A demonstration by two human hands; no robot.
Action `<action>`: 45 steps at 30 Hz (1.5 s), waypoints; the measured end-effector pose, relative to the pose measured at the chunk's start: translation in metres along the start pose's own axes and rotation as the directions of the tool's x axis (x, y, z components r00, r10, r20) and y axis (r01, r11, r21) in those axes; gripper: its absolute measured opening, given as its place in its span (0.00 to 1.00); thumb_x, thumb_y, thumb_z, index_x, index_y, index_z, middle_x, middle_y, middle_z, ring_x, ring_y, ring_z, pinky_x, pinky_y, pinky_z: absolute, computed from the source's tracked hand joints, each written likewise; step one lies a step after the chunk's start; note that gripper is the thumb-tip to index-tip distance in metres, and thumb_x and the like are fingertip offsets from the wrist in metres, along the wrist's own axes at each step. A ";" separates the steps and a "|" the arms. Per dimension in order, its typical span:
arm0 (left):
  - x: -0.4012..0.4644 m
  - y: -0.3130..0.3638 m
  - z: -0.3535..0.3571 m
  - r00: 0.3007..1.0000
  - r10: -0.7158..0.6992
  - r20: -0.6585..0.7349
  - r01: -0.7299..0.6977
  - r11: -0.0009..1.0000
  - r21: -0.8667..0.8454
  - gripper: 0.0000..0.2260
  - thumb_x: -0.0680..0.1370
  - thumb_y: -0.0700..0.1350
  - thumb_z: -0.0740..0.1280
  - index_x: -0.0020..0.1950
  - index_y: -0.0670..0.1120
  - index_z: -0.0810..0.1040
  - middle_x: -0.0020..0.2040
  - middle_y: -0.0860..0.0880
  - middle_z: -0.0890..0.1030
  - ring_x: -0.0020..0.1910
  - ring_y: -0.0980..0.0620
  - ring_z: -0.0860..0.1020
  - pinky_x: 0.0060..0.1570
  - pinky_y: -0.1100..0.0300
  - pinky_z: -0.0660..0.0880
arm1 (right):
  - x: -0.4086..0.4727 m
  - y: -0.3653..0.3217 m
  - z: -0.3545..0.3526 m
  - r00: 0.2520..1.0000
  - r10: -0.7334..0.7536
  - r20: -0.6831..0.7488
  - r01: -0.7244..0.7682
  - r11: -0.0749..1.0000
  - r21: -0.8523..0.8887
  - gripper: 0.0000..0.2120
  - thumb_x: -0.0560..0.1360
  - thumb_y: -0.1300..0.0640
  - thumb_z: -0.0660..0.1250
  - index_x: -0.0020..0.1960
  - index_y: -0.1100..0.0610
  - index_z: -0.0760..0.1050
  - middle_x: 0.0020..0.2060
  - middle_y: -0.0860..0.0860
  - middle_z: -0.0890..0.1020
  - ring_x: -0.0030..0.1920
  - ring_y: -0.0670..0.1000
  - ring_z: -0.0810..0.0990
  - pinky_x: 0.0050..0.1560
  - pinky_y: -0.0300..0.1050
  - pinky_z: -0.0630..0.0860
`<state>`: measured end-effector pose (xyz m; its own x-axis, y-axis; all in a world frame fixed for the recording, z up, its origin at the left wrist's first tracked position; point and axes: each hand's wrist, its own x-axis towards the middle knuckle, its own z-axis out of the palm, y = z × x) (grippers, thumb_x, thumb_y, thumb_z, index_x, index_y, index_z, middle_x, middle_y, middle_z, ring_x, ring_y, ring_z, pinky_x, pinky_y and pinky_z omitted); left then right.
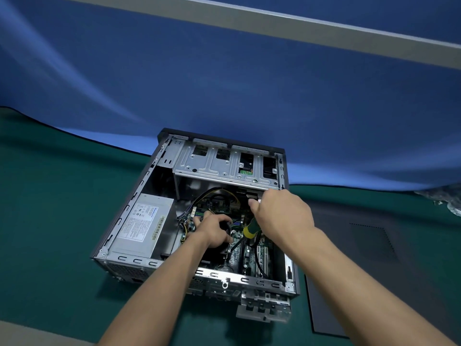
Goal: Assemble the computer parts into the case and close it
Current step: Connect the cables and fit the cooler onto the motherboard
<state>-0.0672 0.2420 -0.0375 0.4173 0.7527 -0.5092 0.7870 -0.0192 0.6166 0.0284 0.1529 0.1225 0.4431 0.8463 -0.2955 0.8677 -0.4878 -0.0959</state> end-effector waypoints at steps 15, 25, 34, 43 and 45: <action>0.001 0.001 0.001 1.000 0.002 -0.008 -0.002 1.000 -0.001 0.21 0.71 0.46 0.74 0.62 0.58 0.76 0.62 0.46 0.64 0.65 0.42 0.56 0.70 0.45 0.57 | -0.011 -0.006 -0.006 0.976 -0.070 0.206 0.006 0.955 0.298 0.13 0.79 0.59 0.60 0.62 0.58 0.62 0.57 0.61 0.74 0.52 0.61 0.79 0.50 0.56 0.79; -0.001 0.001 0.000 1.000 0.000 -0.004 0.000 1.000 0.003 0.20 0.70 0.47 0.75 0.60 0.58 0.76 0.63 0.47 0.64 0.66 0.41 0.56 0.70 0.44 0.57 | -0.007 -0.003 -0.009 0.963 -0.016 0.269 -0.062 0.958 0.280 0.11 0.80 0.58 0.59 0.61 0.58 0.64 0.45 0.60 0.81 0.36 0.57 0.81 0.40 0.50 0.81; -0.001 0.000 0.001 1.000 0.003 -0.016 -0.004 1.000 -0.011 0.20 0.71 0.46 0.74 0.62 0.57 0.76 0.62 0.47 0.65 0.65 0.42 0.57 0.70 0.46 0.56 | -0.013 -0.001 0.001 0.992 -0.027 0.121 0.001 0.977 0.211 0.12 0.81 0.52 0.57 0.60 0.59 0.67 0.51 0.59 0.79 0.45 0.59 0.81 0.41 0.49 0.77; -0.002 0.001 0.001 1.000 0.009 -0.028 -0.009 1.000 0.005 0.20 0.71 0.46 0.74 0.61 0.56 0.77 0.63 0.45 0.65 0.64 0.41 0.57 0.70 0.48 0.56 | -0.013 -0.009 0.001 0.999 -0.001 0.040 -0.006 0.987 0.161 0.14 0.82 0.52 0.56 0.61 0.61 0.68 0.57 0.59 0.77 0.55 0.60 0.77 0.43 0.46 0.70; -0.002 0.002 0.001 1.000 0.004 -0.027 -0.004 1.000 0.001 0.21 0.71 0.46 0.75 0.62 0.56 0.76 0.63 0.46 0.65 0.64 0.42 0.57 0.70 0.46 0.56 | -0.012 -0.008 0.001 0.998 0.015 0.066 -0.027 0.982 0.187 0.15 0.81 0.51 0.58 0.62 0.59 0.66 0.58 0.58 0.76 0.54 0.59 0.76 0.44 0.48 0.71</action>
<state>-0.0666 0.2398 -0.0356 0.4082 0.7699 -0.4905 0.7856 -0.0227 0.6183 0.0162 0.1460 0.1260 0.4405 0.8230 -0.3587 0.7977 -0.5421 -0.2643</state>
